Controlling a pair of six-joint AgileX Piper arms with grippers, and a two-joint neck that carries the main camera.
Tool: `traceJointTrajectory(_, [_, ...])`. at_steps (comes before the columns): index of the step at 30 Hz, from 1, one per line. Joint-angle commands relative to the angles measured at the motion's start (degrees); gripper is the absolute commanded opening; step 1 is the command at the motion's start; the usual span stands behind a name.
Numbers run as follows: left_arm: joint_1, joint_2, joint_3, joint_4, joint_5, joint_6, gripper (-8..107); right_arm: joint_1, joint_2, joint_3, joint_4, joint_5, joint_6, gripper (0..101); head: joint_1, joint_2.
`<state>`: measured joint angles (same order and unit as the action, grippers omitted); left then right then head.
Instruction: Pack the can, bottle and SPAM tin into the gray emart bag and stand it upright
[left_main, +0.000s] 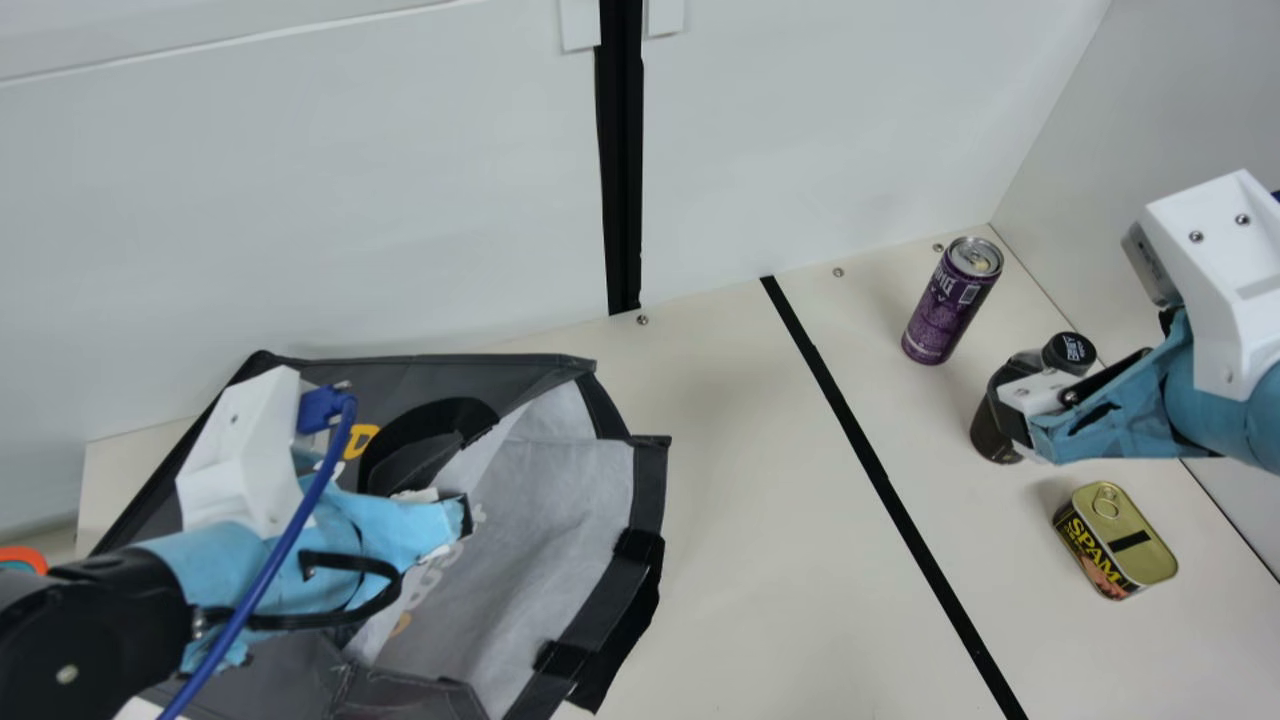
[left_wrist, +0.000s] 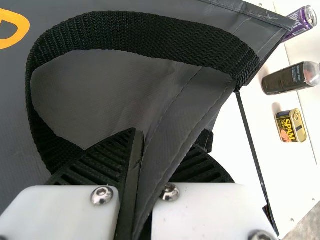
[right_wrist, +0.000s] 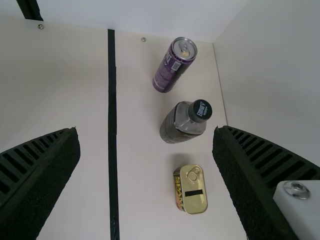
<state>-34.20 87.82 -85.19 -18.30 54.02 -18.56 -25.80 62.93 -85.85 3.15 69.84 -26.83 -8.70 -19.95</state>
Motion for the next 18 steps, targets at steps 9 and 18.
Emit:
traceJointTrajectory(9, [0.0, 0.0, 0.0, 0.0, 0.0, 0.0, -8, 1.9, 2.3, -1.5, -1.1, -1.1, 1.4, 95, -1.3, 0.0])
traceJointTrajectory(18, [0.0, 0.0, 0.0, 0.0, 0.0, 0.0, -8, -1.9, 7.6, -5.2, 2.6, -2.0, -4.2, 95, -1.3, 0.0])
